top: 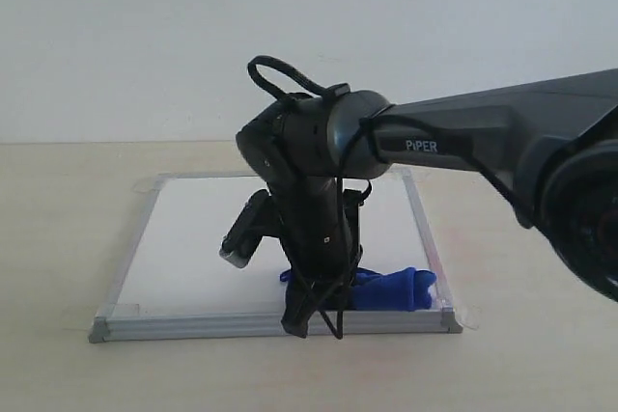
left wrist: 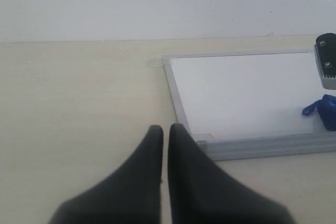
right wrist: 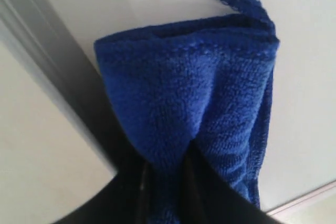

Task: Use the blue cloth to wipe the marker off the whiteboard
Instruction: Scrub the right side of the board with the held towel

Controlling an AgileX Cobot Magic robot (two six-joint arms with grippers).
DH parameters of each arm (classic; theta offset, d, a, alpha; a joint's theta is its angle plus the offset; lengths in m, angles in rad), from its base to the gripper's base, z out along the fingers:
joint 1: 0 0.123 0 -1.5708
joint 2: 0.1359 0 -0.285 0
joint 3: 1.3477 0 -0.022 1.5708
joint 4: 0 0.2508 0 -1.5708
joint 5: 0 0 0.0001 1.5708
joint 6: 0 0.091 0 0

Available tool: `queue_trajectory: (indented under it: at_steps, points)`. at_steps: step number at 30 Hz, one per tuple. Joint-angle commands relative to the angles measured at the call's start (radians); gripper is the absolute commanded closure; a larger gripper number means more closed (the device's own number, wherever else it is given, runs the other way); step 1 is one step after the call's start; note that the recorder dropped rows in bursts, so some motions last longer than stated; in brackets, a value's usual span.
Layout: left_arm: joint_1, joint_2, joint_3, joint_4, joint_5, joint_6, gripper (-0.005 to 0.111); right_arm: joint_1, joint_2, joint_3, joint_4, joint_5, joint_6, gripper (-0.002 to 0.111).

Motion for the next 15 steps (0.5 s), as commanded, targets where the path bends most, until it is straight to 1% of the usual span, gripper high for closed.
queue_trajectory:
  at_steps: [1,4,7,9,11,15]
  points:
    - [0.002,-0.002,0.004,-0.002,0.001,-0.010,0.103,-0.030,-0.007,0.012,-0.071,0.013,0.033,0.108]
    - [0.002,-0.002,0.004,-0.002,0.001,-0.010,0.103,-0.113,-0.007,0.012,-0.079,0.013,0.080,0.108]
    - [0.002,-0.002,0.004,-0.002,0.001,-0.010,0.103,-0.235,-0.007,0.012,-0.079,0.013,0.176,0.108]
    - [0.002,-0.002,0.004,-0.002,0.001,-0.010,0.103,-0.278,-0.007,0.012,-0.066,0.013,0.202,0.108]
    - [0.002,-0.002,0.004,-0.002,0.001,-0.010,0.103,-0.280,-0.007,0.012,-0.025,0.013,0.202,0.108]
    - [0.002,-0.002,0.004,-0.002,0.001,-0.010,0.103,-0.206,-0.007,0.012,0.013,0.013,0.126,0.108]
